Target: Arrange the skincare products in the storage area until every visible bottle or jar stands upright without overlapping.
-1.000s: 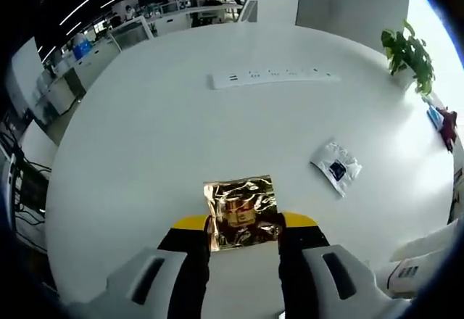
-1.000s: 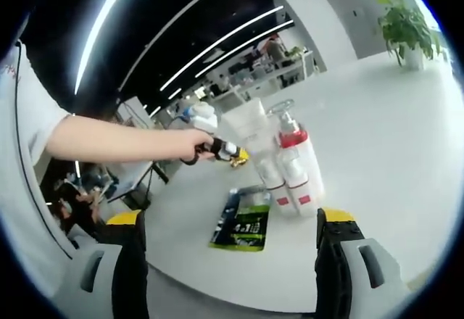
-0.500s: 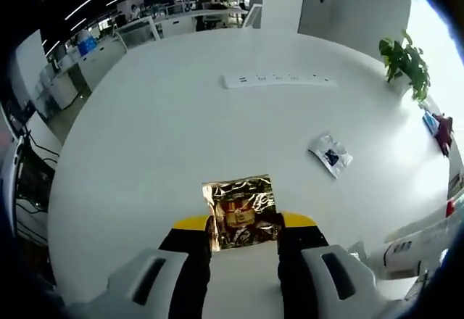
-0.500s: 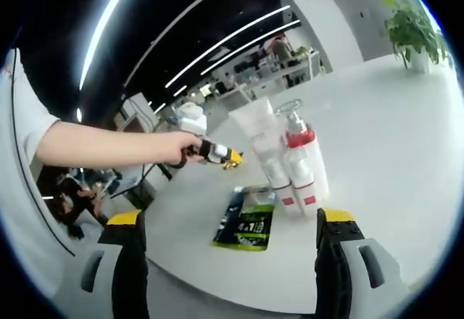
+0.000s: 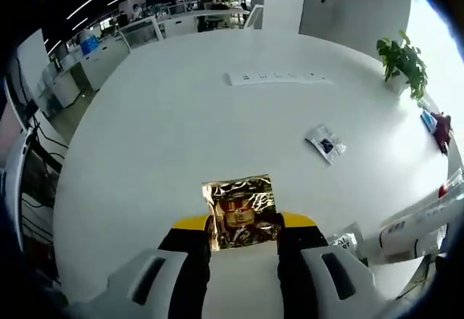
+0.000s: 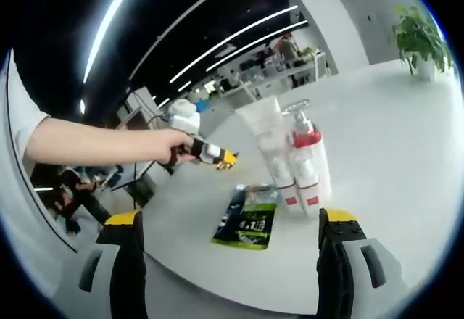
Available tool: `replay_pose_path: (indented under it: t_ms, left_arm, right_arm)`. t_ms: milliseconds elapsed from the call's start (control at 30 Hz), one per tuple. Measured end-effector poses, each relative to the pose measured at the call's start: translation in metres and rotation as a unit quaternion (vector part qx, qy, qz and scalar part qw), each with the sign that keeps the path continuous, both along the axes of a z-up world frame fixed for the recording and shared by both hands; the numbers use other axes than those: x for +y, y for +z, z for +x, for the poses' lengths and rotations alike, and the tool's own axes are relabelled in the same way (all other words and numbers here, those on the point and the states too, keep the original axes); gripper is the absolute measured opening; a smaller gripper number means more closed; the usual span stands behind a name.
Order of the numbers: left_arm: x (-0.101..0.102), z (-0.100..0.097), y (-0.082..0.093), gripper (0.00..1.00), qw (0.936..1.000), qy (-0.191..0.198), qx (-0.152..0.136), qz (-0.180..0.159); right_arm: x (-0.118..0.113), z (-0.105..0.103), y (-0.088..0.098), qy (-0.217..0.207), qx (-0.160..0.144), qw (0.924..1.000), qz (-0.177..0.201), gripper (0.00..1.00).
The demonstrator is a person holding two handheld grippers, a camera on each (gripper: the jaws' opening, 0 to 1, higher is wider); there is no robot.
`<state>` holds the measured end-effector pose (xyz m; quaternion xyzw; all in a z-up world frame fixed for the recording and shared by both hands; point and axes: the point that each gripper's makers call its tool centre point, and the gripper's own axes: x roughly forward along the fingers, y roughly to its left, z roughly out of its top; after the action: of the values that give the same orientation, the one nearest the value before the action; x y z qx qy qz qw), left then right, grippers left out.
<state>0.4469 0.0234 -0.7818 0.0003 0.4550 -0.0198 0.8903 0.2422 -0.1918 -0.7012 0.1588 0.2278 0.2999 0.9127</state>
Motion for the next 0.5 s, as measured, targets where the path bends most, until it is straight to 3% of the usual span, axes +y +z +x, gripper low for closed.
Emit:
replay_pose_path:
  t_ms: [500]
  left_arm:
    - [0.002, -0.056, -0.012, 0.39, 0.9996, 0.009, 0.025, -0.002]
  right_arm:
    - [0.004, -0.004, 0.001, 0.016, -0.003, 0.9997, -0.018, 1.0]
